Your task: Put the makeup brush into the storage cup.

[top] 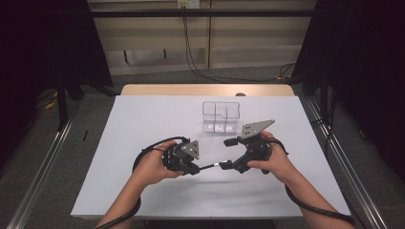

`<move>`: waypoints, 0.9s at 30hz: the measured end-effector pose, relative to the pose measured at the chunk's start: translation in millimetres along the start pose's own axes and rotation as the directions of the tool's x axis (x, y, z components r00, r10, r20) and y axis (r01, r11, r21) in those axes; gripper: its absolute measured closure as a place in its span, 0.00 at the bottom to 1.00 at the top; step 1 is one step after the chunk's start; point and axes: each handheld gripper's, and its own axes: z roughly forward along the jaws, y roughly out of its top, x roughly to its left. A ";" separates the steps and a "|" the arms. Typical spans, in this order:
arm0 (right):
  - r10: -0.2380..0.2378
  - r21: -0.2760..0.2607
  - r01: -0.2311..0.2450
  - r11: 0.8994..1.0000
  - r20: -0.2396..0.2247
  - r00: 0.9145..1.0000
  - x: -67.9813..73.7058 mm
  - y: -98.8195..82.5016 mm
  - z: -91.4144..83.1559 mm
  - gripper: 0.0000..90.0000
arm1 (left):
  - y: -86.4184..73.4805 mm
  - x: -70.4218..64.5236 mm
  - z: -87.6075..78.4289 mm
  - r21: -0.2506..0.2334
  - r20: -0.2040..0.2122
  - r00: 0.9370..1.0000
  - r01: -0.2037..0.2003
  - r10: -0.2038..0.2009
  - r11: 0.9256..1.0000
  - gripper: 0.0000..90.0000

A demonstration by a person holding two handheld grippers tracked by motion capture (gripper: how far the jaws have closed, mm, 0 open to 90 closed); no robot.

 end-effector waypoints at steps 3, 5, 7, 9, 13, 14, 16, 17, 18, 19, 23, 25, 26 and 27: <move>0.003 -0.011 -0.003 1.000 0.003 1.000 0.1 -2.5 -0.6 0.09 | -0.9 -0.1 -0.3 -0.010 -0.002 1.000 0.008 -0.008 1.000 0.93; 0.006 -0.022 -0.006 1.000 0.006 1.000 -0.2 -4.1 -1.0 0.09 | -1.2 0.2 -0.9 -0.009 0.002 1.000 0.008 -0.008 1.000 0.93; 0.011 -0.036 -0.011 0.999 0.008 1.000 -0.2 -5.6 -1.8 0.09 | -1.9 0.4 -1.3 -0.015 0.003 1.000 0.013 -0.013 1.000 0.93; 0.014 -0.051 -0.013 0.999 0.012 1.000 -0.1 -6.9 -2.5 0.08 | -2.4 0.7 -1.5 -0.018 0.000 1.000 0.013 -0.013 1.000 0.93; 0.021 -0.090 -0.020 0.996 0.012 1.000 -0.4 -10.0 -3.6 0.08 | -3.2 0.9 -1.3 -0.024 0.005 1.000 0.019 -0.019 1.000 0.93; 0.022 -0.098 -0.020 0.995 0.012 1.000 -0.3 -10.7 -3.7 0.08 | -3.4 0.5 -1.0 -0.031 -0.002 1.000 0.020 -0.020 0.999 0.93; 0.023 -0.113 -0.022 0.993 0.013 1.000 0.2 -11.9 -4.1 0.07 | -3.5 0.3 -1.0 -0.038 -0.003 1.000 0.021 -0.021 0.999 0.94; 0.024 -0.117 -0.023 0.993 0.012 1.000 0.4 -12.5 -4.1 0.07 | -3.6 0.4 -1.1 -0.038 -0.004 1.000 0.022 -0.022 0.999 0.94; 0.024 -0.121 -0.022 0.992 0.014 1.000 0.7 -13.2 -4.3 0.07 | -3.8 0.4 -1.0 -0.041 -0.005 1.000 0.023 -0.024 0.999 0.93; 0.022 -0.129 -0.020 0.991 0.018 1.000 1.0 -13.9 -4.5 0.06 | -4.0 0.5 -1.1 -0.042 -0.004 1.000 0.024 -0.024 0.999 0.94; 0.032 -0.157 -0.029 0.987 0.021 0.999 1.1 -17.3 -6.0 0.06 | -4.7 1.3 -2.2 -0.053 -0.006 1.000 0.031 -0.031 0.998 0.93; 0.037 -0.171 -0.033 0.985 0.021 0.999 1.2 -19.0 -6.8 0.06 | -5.1 1.8 -3.2 -0.060 -0.004 0.999 0.034 -0.035 0.998 0.94; 0.038 -0.175 -0.033 0.984 0.024 0.999 1.2 -19.7 -7.3 0.06 | -5.3 2.0 -3.5 -0.064 -0.007 0.999 0.037 -0.037 0.997 0.93; 0.040 -0.182 -0.035 0.983 0.023 0.999 1.2 -20.4 -7.6 0.06 | -5.7 2.1 -3.6 -0.070 -0.007 0.999 0.040 -0.041 0.997 0.94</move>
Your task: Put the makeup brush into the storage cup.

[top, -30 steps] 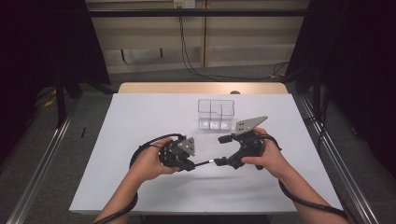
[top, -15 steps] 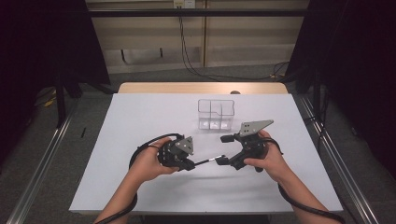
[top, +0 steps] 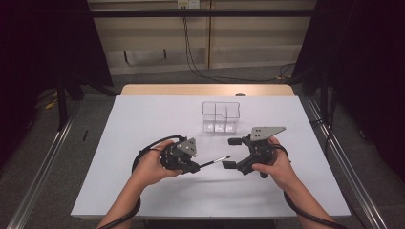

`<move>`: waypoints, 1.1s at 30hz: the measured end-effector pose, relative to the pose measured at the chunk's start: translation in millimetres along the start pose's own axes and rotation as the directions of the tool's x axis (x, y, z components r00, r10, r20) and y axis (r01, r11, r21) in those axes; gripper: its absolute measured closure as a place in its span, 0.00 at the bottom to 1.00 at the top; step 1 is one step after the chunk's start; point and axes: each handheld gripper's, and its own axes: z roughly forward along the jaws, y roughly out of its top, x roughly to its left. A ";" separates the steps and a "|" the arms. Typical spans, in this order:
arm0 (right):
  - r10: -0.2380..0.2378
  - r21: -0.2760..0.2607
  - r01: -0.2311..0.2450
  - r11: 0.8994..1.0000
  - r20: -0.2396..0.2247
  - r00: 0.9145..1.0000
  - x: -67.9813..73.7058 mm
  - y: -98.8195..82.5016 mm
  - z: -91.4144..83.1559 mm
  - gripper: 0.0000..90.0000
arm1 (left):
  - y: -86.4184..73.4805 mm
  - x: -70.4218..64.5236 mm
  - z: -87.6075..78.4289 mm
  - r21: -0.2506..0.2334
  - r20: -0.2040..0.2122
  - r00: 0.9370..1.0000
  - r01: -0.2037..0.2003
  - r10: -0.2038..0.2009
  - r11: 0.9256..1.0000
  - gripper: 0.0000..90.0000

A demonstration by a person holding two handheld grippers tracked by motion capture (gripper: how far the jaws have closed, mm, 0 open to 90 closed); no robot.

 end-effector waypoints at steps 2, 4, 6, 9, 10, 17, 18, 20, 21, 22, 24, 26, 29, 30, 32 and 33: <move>0.001 -0.011 -0.001 1.000 -0.001 1.000 0.1 -0.9 -0.9 0.06 | -0.5 0.3 -0.9 -0.011 0.000 1.000 0.002 -0.002 1.000 0.93; 0.000 -0.018 0.000 1.000 0.002 1.000 0.5 -1.5 -1.6 0.06 | -0.9 0.4 -1.4 -0.021 -0.001 1.000 0.009 -0.009 1.000 0.93; -0.002 -0.015 0.002 1.000 0.003 1.000 0.6 -2.1 -1.8 0.06 | -1.2 0.7 -1.9 -0.030 -0.003 1.000 0.008 -0.008 1.000 0.94; 0.001 -0.019 -0.001 1.000 0.002 1.000 0.9 -3.3 -1.5 0.06 | -1.6 0.9 -2.8 -0.046 -0.006 1.000 0.010 -0.010 0.999 0.93; 0.001 -0.022 -0.001 1.000 0.001 1.000 1.1 -3.8 -1.2 0.06 | -1.9 0.7 -2.9 -0.052 -0.006 1.000 0.014 -0.014 0.999 0.93; 0.002 -0.026 -0.003 1.000 -0.005 1.000 1.9 -5.0 0.0 0.06 | -5.7 1.3 -3.9 -0.116 -0.008 0.999 0.048 -0.049 0.992 0.93; 0.003 -0.029 -0.003 1.000 -0.005 1.000 2.0 -4.8 0.2 0.06 | -6.2 0.9 -3.5 -0.128 -0.006 0.998 0.054 -0.055 0.990 0.94; 0.002 -0.037 -0.003 0.999 -0.006 1.000 2.2 -4.4 0.5 0.06 | -7.1 0.7 -3.0 -0.149 -0.003 0.998 0.063 -0.065 0.987 0.93; 0.004 -0.037 -0.004 0.999 -0.006 1.000 2.2 -4.3 0.7 0.06 | -7.7 1.0 -2.8 -0.159 -0.003 0.998 0.065 -0.066 0.985 0.93; 0.004 -0.037 -0.004 0.999 -0.007 1.000 2.3 -4.3 0.9 0.06 | -8.3 1.0 -2.5 -0.171 -0.002 0.997 0.076 -0.078 0.982 0.93; 0.004 -0.037 -0.005 0.999 -0.010 1.000 2.6 -4.2 1.4 0.06 | -9.7 1.9 -2.3 -0.197 0.005 0.995 0.103 -0.104 0.975 0.93; 0.010 -0.040 -0.011 0.999 -0.017 1.000 2.7 -4.3 1.7 0.07 | -11.2 2.7 -2.5 -0.224 0.010 0.993 0.116 -0.116 0.968 0.93; 0.008 -0.043 -0.009 0.999 -0.015 1.000 3.1 -4.0 1.4 0.07 | -13.3 2.9 -1.4 -0.260 0.021 0.990 0.140 -0.139 0.955 0.93; 0.011 -0.047 -0.012 0.999 -0.016 1.000 3.1 -3.7 1.2 0.08 | -13.9 2.8 -0.9 -0.269 0.025 0.989 0.148 -0.147 0.952 0.93; 0.012 -0.055 -0.013 0.998 -0.018 1.000 3.0 -3.3 0.7 0.08 | -15.1 2.6 0.7 -0.290 0.033 0.986 0.164 -0.162 0.943 0.94; 0.013 -0.056 -0.014 0.998 -0.019 1.000 3.0 -3.1 0.5 0.08 | -15.5 2.3 1.6 -0.298 0.035 0.986 0.169 -0.166 0.939 0.93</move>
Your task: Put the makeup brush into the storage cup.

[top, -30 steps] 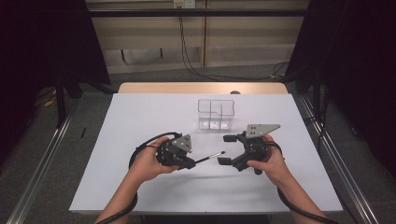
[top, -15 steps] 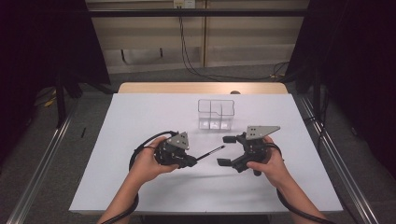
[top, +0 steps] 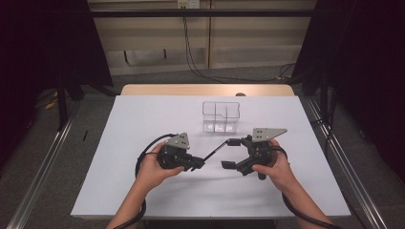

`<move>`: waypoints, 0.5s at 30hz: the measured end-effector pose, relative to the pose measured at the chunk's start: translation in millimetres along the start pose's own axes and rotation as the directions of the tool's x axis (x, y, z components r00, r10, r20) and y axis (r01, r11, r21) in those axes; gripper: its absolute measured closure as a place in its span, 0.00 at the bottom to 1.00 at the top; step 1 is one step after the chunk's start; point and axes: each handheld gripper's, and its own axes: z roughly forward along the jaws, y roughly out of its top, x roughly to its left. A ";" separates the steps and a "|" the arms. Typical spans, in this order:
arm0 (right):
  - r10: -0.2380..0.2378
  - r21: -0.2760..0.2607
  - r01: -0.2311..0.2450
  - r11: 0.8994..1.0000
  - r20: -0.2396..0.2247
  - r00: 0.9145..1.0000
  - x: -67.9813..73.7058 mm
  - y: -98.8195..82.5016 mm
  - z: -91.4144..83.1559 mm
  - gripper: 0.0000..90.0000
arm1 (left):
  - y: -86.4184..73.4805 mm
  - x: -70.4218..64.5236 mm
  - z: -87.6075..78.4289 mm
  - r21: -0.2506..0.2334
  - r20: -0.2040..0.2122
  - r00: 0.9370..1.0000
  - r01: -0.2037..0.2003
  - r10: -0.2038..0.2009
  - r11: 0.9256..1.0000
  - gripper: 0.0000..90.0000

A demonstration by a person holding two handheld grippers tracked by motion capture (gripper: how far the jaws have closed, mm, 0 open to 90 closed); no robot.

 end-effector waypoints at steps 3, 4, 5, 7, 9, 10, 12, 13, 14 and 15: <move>0.004 -0.003 -0.004 1.000 -0.002 1.000 0.0 0.3 -0.1 0.08 | -1.3 -0.2 2.2 -0.033 0.007 1.000 0.016 -0.016 0.999 0.93; 0.004 -0.004 -0.004 1.000 0.000 1.000 0.0 0.3 -0.1 0.08 | -1.5 -0.3 2.7 -0.042 0.005 1.000 0.018 -0.018 0.999 0.93; 0.003 -0.006 -0.003 1.000 -0.001 1.000 -0.1 0.3 -0.1 0.08 | -1.7 -0.3 3.5 -0.050 0.008 1.000 0.023 -0.022 0.998 0.93; 0.005 -0.008 -0.005 1.000 -0.001 1.000 -0.2 0.5 -0.3 0.09 | -1.9 -0.3 4.8 -0.066 0.008 1.000 0.029 -0.029 0.997 0.93; 0.005 -0.011 -0.005 1.000 -0.001 1.000 -0.1 0.8 -0.5 0.09 | -2.3 0.1 6.0 -0.073 0.012 0.999 0.037 -0.036 0.997 0.93; 0.003 -0.012 -0.003 1.000 -0.001 1.000 0.0 0.8 -0.6 0.09 | -2.7 0.2 6.8 -0.080 0.013 0.999 0.042 -0.041 0.996 0.93; 0.000 -0.012 0.000 1.000 0.001 1.000 0.2 0.9 -0.6 0.09 | -3.6 0.4 8.3 -0.094 0.018 0.999 0.048 -0.047 0.994 0.93; 0.001 -0.012 -0.001 1.000 0.000 1.000 0.2 0.8 -0.6 0.09 | -3.8 0.4 8.8 -0.098 0.014 0.999 0.050 -0.049 0.994 0.93; 0.003 -0.011 -0.003 1.000 0.000 1.000 0.2 0.7 -0.6 0.09 | -4.2 0.5 9.4 -0.106 0.017 0.998 0.057 -0.055 0.993 0.94; 0.004 -0.011 -0.004 1.000 0.000 1.000 0.1 0.6 -0.6 0.09 | -4.5 0.4 9.9 -0.113 0.017 0.998 0.057 -0.056 0.992 0.94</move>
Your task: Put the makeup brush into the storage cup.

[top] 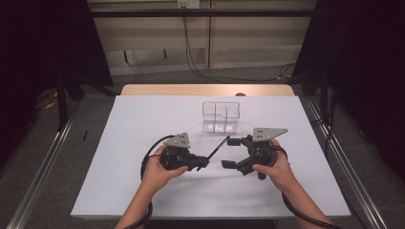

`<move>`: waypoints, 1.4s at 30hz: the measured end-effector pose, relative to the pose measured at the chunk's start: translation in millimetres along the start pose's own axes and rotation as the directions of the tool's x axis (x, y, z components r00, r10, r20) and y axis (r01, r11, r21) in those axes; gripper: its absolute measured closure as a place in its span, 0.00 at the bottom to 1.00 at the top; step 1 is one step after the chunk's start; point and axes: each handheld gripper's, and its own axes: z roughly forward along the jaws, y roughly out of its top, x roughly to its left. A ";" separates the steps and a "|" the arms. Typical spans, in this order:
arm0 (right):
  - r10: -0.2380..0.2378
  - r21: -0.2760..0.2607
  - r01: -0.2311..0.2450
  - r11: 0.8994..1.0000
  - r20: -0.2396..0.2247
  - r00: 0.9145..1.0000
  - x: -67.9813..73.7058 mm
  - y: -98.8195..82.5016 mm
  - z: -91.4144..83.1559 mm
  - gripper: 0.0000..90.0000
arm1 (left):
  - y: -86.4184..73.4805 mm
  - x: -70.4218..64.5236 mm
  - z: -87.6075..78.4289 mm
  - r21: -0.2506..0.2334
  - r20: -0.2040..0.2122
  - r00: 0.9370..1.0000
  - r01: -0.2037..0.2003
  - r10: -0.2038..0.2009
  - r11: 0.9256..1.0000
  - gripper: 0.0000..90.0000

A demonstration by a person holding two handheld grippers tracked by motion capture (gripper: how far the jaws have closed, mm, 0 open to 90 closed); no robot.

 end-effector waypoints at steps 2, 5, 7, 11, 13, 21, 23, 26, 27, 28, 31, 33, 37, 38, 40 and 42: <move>0.002 -0.002 -0.002 1.000 -0.001 1.000 -0.4 -0.2 0.1 0.09 | -0.4 0.0 0.5 -0.009 0.001 1.000 0.004 -0.004 1.000 0.94; 0.002 -0.004 -0.002 1.000 0.000 1.000 -0.6 -0.2 0.1 0.09 | -1.0 -0.2 1.0 -0.035 0.006 1.000 0.014 -0.014 0.999 0.93; 0.003 -0.005 -0.003 1.000 0.000 1.000 -0.5 -0.2 0.2 0.09 | -1.5 -0.1 1.7 -0.043 0.005 1.000 0.020 -0.019 0.999 0.94; 0.007 -0.013 -0.007 1.000 -0.001 1.000 -0.2 0.4 0.6 0.10 | -2.7 0.1 3.8 -0.049 0.012 1.000 0.028 -0.027 0.998 0.94; 0.012 -0.019 -0.012 1.000 -0.001 1.000 0.0 0.8 0.7 0.10 | -3.3 -0.1 5.1 -0.055 0.014 0.999 0.030 -0.029 0.998 0.94; 0.025 -0.043 -0.024 0.999 0.017 1.000 -1.4 2.2 1.6 0.19 | -2.5 -0.2 8.6 -0.071 0.017 0.999 0.034 -0.033 0.997 0.93; 0.026 -0.045 -0.025 0.999 0.020 0.999 -1.9 2.8 1.7 0.23 | -1.8 -0.4 9.5 -0.069 0.016 0.999 0.030 -0.029 0.997 0.93; 0.014 -0.043 -0.013 0.999 0.017 1.000 -2.3 3.4 1.8 0.33 | -0.9 -0.6 10.5 -0.070 0.010 1.000 0.029 -0.028 0.997 0.94; 0.012 -0.044 -0.011 0.999 0.018 1.000 -2.4 3.3 1.8 0.35 | -0.9 -0.5 10.8 -0.075 0.014 0.999 0.030 -0.029 0.997 0.93; 0.013 -0.040 -0.013 0.999 0.018 1.000 -2.6 3.1 2.0 0.36 | -0.8 -0.4 10.9 -0.075 0.014 1.000 0.028 -0.027 0.997 0.93; 0.027 -0.026 -0.027 0.999 0.019 0.999 -3.3 2.1 2.8 0.42 | -1.5 -0.2 12.0 -0.083 0.016 0.999 0.033 -0.031 0.996 0.94; 0.018 -0.021 -0.017 1.000 0.028 0.999 -3.4 1.9 2.9 0.45 | -2.1 0.3 12.6 -0.086 0.016 0.999 0.036 -0.034 0.996 0.94; 0.014 -0.024 -0.014 1.000 0.024 1.000 -3.1 3.4 2.4 0.56 | -2.2 0.7 13.2 -0.087 0.011 0.999 0.036 -0.035 0.996 0.94; 0.013 -0.029 -0.012 1.000 0.025 1.000 -3.0 3.9 2.6 0.57 | -2.1 0.6 13.4 -0.092 0.011 0.999 0.040 -0.039 0.995 0.94; 0.016 -0.022 -0.015 1.000 0.028 0.999 -3.1 4.8 3.0 0.59 | -1.8 0.7 13.5 -0.092 0.013 0.999 0.039 -0.038 0.995 0.93; 0.023 -0.026 -0.023 0.999 0.025 0.999 -3.4 5.3 3.9 0.62 | -1.6 0.9 13.3 -0.093 0.012 0.999 0.038 -0.037 0.995 0.94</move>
